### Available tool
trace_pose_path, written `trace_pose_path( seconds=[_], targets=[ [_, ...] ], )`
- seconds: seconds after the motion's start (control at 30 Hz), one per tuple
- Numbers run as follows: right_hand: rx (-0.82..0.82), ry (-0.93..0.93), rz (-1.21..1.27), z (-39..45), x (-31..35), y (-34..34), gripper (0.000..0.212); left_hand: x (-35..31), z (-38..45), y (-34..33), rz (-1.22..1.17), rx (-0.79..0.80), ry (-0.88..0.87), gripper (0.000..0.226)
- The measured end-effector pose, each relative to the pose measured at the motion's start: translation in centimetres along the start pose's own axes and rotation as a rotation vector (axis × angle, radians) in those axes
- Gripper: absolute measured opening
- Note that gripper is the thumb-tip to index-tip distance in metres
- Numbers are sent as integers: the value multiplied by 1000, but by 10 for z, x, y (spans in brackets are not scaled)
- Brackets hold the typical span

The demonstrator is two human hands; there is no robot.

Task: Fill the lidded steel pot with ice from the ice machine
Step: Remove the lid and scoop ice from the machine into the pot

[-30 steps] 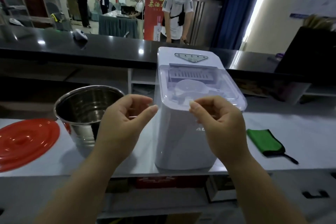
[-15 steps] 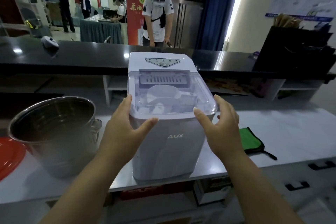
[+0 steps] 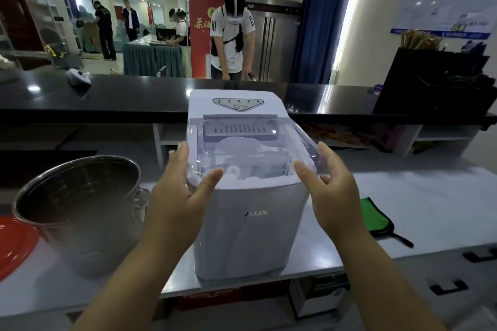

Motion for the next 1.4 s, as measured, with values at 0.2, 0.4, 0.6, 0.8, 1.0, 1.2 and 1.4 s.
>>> trace_pose_path(
  seconds=[0.2,0.4,0.6,0.8,1.0,1.2,1.4],
  targets=[
    [-17,90,116,20,20,0,66,-20,18,13,-115,-75,-67,72],
    [11,175,128,58,42,-7,69,-26,56,15,-171,-82,-132,60],
    [68,170,11,101,53,-22,75,-30,94,9,-80,-87,-186,65],
    [103,116,-24,130,51,-37,74,-19,129,5,75,-55,-228,79],
    [141,92,-38,143,43,-49,70,-15,149,-1,105,-79,-233,78],
    [127,116,-84,145,35,-54,70,-4,160,-6,100,-76,-223,80],
    [132,126,-94,151,30,-53,73,-1,160,-10,116,-62,-220,83]
  ],
)
Point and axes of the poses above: each hand's wrist, its own z-axis towards the middle knuckle, its own y-axis out of the back of the hand, x = y × z, the point moved 6 cm from there along z, towards the middle knuckle, and after that the axes turned 1 degree about z, right-handed, at the moved point
